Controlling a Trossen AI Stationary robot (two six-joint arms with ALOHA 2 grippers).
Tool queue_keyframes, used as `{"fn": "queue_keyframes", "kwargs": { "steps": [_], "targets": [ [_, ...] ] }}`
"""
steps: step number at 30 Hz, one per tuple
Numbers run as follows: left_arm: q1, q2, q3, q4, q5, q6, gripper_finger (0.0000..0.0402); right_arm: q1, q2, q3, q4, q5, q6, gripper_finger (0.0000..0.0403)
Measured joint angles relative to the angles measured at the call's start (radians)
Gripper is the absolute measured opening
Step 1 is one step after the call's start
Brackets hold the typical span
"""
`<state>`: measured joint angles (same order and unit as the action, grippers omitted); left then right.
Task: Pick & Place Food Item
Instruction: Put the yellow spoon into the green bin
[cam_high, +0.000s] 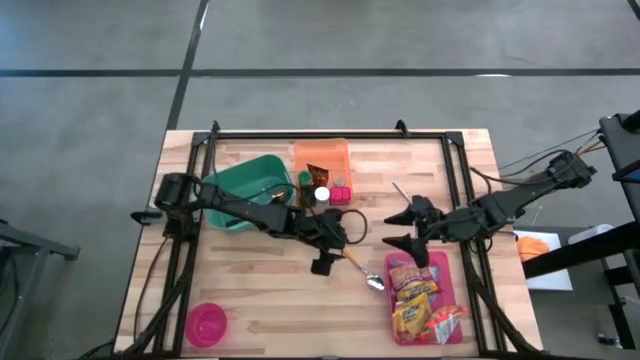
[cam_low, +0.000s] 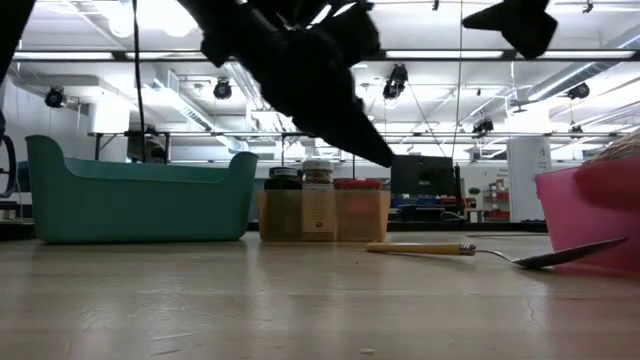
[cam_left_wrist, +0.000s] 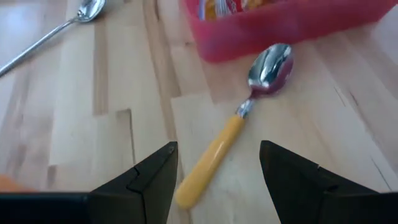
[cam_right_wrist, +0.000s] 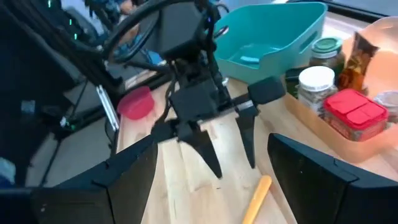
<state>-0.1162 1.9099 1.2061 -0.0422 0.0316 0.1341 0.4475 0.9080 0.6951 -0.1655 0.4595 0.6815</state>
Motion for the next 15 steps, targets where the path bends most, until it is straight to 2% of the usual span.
{"fn": "queue_keyframes", "kwargs": {
  "steps": [9, 15],
  "targets": [
    [0.001, 0.095, 0.143, -0.053, 0.016, 0.044, 0.0228, -0.002, -0.089, -0.094, 0.049, 0.015, 0.02, 0.0299],
    [0.002, 0.136, 0.17, -0.12, 0.054, 0.055, 0.0228, -0.008, -0.088, -0.102, 0.055, 0.017, 0.008, 0.0299]
  ]
}}
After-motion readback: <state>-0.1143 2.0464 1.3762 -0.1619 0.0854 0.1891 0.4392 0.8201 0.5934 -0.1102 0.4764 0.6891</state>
